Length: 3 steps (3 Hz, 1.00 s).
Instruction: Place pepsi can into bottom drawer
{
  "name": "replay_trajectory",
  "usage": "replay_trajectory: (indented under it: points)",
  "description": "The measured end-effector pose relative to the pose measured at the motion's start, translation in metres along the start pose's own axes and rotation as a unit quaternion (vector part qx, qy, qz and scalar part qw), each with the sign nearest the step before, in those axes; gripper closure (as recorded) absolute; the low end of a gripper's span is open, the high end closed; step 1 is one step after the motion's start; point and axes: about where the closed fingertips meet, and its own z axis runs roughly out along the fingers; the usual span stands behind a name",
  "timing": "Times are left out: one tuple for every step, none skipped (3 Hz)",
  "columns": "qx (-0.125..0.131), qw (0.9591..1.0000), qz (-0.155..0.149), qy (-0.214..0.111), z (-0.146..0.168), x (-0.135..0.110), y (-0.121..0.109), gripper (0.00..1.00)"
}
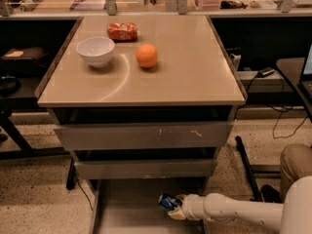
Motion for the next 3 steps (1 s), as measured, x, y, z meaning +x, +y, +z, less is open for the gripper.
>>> replay_trajectory:
  points:
    - [0.016, 0.9999, 0.006, 0.004, 0.031, 0.012, -0.009, 1.0]
    - [0.035, 0.9993, 0.011, -0.005, 0.059, 0.021, -0.022, 1.0]
    - [0.037, 0.9988, 0.005, -0.031, 0.089, 0.025, -0.026, 1.0]
